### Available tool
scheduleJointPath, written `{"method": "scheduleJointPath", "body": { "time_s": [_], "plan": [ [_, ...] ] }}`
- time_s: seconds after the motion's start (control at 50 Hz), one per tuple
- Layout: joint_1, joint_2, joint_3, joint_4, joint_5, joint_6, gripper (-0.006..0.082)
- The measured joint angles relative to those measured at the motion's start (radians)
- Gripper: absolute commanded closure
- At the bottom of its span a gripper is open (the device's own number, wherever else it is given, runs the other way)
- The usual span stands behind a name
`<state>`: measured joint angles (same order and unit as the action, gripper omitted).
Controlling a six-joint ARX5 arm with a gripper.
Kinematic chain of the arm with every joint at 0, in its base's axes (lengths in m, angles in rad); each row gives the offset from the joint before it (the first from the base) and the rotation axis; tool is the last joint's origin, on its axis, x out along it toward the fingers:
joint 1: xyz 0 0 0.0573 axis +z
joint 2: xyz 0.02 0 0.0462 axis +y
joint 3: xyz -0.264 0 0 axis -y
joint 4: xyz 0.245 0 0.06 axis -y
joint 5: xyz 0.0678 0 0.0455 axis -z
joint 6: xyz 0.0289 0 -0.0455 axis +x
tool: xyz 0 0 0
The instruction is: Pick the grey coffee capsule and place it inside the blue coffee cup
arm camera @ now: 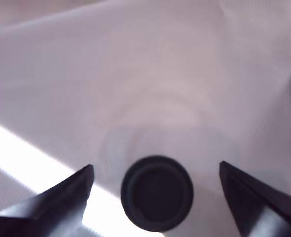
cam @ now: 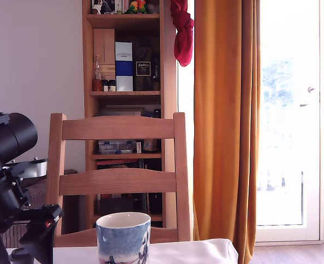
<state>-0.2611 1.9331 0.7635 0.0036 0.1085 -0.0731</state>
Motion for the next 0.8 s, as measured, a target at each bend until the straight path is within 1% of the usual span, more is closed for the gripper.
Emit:
{"method": "scheduleJointPath", "body": {
  "time_s": [0.04, 0.08, 0.12, 0.16, 0.42, 0.54, 0.8],
  "plan": [
    [0.000, 0.000, 0.003, -0.001, 0.000, 0.000, 0.0233],
    [0.000, 0.000, 0.006, -0.004, 0.000, 0.000, 0.0341],
    [0.000, 0.000, 0.008, -0.009, 0.000, 0.002, 0.0428],
    [0.000, 0.000, 0.009, -0.016, 0.000, 0.011, 0.0474],
    [0.000, 0.000, 0.009, -0.033, 0.002, 0.025, 0.0484],
    [0.000, 0.000, 0.009, -0.022, 0.001, 0.026, 0.0554],
    [0.000, 0.000, 0.009, -0.017, 0.009, 0.030, 0.0557]
  ]
}}
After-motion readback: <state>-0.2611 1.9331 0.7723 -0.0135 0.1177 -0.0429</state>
